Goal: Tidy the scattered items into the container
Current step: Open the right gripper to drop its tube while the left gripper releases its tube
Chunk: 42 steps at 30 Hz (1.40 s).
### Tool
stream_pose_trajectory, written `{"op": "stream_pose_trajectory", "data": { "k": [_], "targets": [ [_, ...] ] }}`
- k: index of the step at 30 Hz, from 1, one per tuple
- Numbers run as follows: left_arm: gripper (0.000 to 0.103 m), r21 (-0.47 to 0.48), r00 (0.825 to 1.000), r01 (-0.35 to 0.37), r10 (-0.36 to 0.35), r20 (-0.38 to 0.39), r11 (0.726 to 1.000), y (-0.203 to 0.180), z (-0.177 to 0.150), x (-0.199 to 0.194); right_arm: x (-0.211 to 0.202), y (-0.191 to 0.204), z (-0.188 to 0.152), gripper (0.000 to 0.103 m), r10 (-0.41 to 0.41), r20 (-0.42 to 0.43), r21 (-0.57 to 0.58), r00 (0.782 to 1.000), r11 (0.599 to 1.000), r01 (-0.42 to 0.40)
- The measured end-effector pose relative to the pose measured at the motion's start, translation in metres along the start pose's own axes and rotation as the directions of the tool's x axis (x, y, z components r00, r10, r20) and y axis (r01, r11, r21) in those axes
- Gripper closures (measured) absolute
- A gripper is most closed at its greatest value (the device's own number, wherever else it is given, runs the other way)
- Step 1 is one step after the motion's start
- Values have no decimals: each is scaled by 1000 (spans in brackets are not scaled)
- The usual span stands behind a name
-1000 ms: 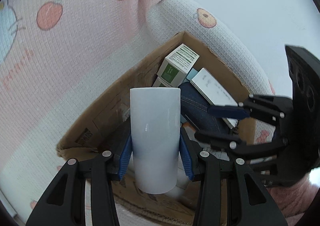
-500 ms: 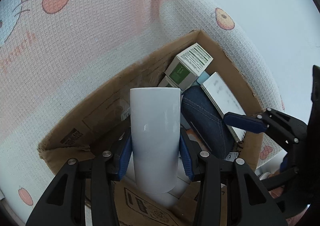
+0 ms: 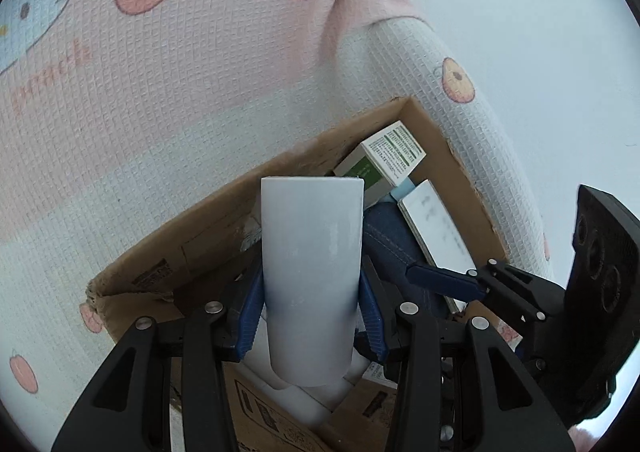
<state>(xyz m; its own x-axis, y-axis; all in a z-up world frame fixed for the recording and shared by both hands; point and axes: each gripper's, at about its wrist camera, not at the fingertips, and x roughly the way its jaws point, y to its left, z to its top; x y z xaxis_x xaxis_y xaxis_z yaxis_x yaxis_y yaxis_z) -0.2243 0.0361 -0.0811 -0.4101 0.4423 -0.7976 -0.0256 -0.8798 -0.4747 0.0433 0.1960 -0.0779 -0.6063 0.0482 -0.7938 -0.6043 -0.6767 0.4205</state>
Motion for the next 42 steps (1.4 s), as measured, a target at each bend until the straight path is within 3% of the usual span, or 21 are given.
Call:
{"op": "stream_pose_trajectory", "data": {
  "k": [3,6,19,27,32,36,42],
  "targets": [
    [56,29,1000,-28,28,9,999,-4,-1,0,2,-7,1,40,66,3,71,998,995,-66],
    [56,28,1000,-12,12,-3,1000,-6,-1,4,2,-11,1,40,124,2,124,992,985,-124],
    [56,-15,999,40,-40,-6,999,-1,1,10,4,-10,2,40,122,57,142,991,981,-129],
    [56,-54,987,136,-140,-80,989,-12,-4,28,8,1,3,40,106,94,107,990,987,-116],
    [56,-16,990,123,-124,-69,992,-22,-3,28,16,-6,3,60,149,92,132,985,978,-160],
    [56,-16,988,128,-129,-88,992,-21,-1,31,17,-11,3,62,171,80,137,982,974,-181],
    [55,-3,988,111,-111,-104,994,-18,-6,30,25,6,5,62,119,23,34,993,992,-120]
  ]
}}
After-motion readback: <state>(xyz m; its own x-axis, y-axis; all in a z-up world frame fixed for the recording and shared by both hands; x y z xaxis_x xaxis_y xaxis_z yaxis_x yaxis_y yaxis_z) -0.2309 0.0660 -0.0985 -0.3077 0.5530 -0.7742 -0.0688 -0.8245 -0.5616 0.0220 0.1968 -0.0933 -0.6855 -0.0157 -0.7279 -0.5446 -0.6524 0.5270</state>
